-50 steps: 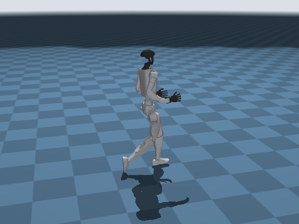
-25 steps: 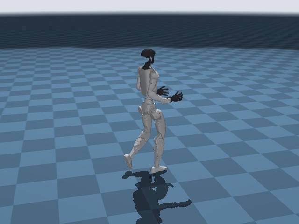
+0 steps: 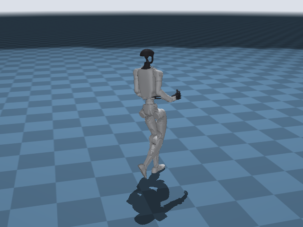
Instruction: Walk run
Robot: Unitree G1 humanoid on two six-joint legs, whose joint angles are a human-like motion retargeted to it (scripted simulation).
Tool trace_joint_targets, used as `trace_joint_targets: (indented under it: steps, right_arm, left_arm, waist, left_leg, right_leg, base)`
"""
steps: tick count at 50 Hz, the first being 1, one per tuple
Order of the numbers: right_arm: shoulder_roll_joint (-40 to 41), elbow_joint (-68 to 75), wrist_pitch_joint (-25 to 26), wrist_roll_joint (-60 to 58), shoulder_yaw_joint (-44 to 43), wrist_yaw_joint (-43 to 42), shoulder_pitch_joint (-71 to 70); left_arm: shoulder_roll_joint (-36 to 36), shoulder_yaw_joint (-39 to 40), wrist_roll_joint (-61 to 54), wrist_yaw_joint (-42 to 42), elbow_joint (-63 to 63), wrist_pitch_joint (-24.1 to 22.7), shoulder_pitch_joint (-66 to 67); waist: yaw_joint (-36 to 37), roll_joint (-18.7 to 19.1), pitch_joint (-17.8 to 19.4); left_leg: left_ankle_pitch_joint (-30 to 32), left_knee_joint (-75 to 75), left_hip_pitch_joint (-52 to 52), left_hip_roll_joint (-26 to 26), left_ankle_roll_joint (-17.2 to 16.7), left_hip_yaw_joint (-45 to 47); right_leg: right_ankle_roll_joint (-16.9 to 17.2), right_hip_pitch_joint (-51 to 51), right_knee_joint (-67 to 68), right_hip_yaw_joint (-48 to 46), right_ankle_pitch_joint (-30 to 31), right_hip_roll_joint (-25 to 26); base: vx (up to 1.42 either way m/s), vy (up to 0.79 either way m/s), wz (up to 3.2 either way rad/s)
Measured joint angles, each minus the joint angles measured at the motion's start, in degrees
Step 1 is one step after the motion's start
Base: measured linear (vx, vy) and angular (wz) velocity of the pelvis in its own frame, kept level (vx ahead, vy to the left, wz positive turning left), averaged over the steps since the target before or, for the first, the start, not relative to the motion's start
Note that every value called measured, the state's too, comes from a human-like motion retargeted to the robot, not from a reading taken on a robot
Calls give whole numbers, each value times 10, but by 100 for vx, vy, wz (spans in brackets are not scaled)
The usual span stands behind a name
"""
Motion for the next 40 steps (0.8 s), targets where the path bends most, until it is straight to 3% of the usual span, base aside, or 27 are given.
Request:
trace_joint_targets:
  steps: [4, 7, 10, 12, 13, 15, 17, 20, 22, 23, 24, 28, 33, 37, 40]
  right_arm:
    - [-14, 5, -8, 10, -15, 9, 61]
    - [-8, -4, -17, 4, -30, -10, 93]
    - [9, -17, -23, -3, -39, -34, 110]
    - [24, -26, -22, -14, -40, -52, 107]
    - [31, -27, -18, -20, -36, -61, 102]
    - [41, -25, -10, -29, -28, -72, 84]
    - [36, -26, -4, -34, -17, -71, 54]
    - [31, -23, 5, -43, 0, -64, 6]
    - [27, -24, 9, -47, -1, -60, -16]
    - [23, -25, 11, -46, -1, -58, -24]
    - [18, -25, 12, -43, 1, -57, -32]
    - [-2, -24, 19, -28, 8, -44, -61]
    - [-31, -36, 20, -14, 14, -23, -71]
    - [-43, -39, 18, -23, -8, -25, -66]
    - [-37, -45, 13, -38, -27, -37, -55]
  left_arm:
    - [8, -30, -26, -20, -3, 6, -4]
    - [27, -45, -21, -38, -17, 1, -3]
    - [50, -55, -9, -46, -28, -3, -6]
    - [63, -58, -3, -48, -26, -6, -11]
    - [66, -57, -1, -48, -23, -7, -12]
    - [70, -52, 2, -49, -11, -6, -8]
    - [57, -41, 2, -44, -4, -6, 2]
    - [35, -26, -2, -42, 12, -6, 24]
    - [13, -16, 4, -46, 32, -1, 32]
    - [2, -16, 8, -40, 39, 1, 35]
    - [-5, -16, 9, -34, 43, 1, 39]
    - [-13, -10, 17, -40, 44, -3, 51]
    - [10, -2, 51, -58, 29, -13, 46]
    - [16, -5, 77, -45, 14, -20, 38]
    - [5, -9, 78, -28, 15, -19, 30]
  waist:
    - [-36, 23, -7]
    - [-69, 21, -6]
    - [-92, -2, 0]
    - [-100, -16, 6]
    - [-93, -22, 9]
    - [-92, -28, 28]
    - [-85, -43, 32]
    - [-60, -45, 16]
    - [-64, -34, 9]
    - [-69, -30, 6]
    - [-73, -31, 4]
    - [-67, -45, -1]
    - [-15, -57, -4]
    - [6, -65, -11]
    - [4, -59, -15]
  left_leg:
    - [41, -58, 52, -28, 0, -50]
    - [55, -83, 87, -63, 0, -113]
    - [47, -87, 121, -104, 0, -172]
    - [40, -76, 139, -120, 0, -204]
    - [37, -65, 146, -128, 0, -212]
    - [16, -13, 174, -122, -18, -243]
    - [49, 13, 172, -148, -29, -232]
    - [156, 81, 143, -157, -89, -200]
    - [207, 164, 93, -133, -198, -179]
    - [217, 198, 72, -107, -251, -145]
    - [216, 226, 55, -78, -261, -99]
    - [170, 284, 3, 16, -194, 69]
    - [102, 205, -73, 5, -164, 85]
    - [39, 96, -96, 48, -105, 201]
    - [2, 10, -105, 25, -87, 243]
  right_leg:
    - [-81, -57, -66, -1, -90, -102]
    - [-105, -80, -196, 19, -122, -161]
    - [-123, -87, -338, 90, -157, -183]
    - [-92, -78, -407, 207, -173, -177]
    - [-46, -67, -439, 282, -181, -178]
    - [13, -48, -451, 230, -180, -170]
    - [5, -53, -431, 206, -120, -202]
    - [-53, -60, -385, 127, -180, -217]
    - [-76, -45, -371, 180, -200, -197]
    - [-83, -39, -368, 152, -206, -202]
    - [-90, -32, -369, 110, -209, -216]
    - [-111, 6, -379, 5, -214, -248]
    - [-114, 58, -407, -88, -218, -249]
    - [-102, 89, -412, -145, -233, -239]
    - [-90, 115, -418, -203, -238, -218]
  base:
    - [64, 18, 221]
    - [62, -1, 254]
    - [59, -20, 241]
    - [58, -19, 202]
    - [66, -27, 155]
    - [70, -37, 154]
    - [51, -5, 111]
    - [47, -5, 105]
    - [49, -5, 225]
    - [40, -1, 258]
    - [37, 0, 265]
    - [39, 0, 220]
    - [30, 4, 160]
    - [34, 7, 206]
    - [40, 9, 226]
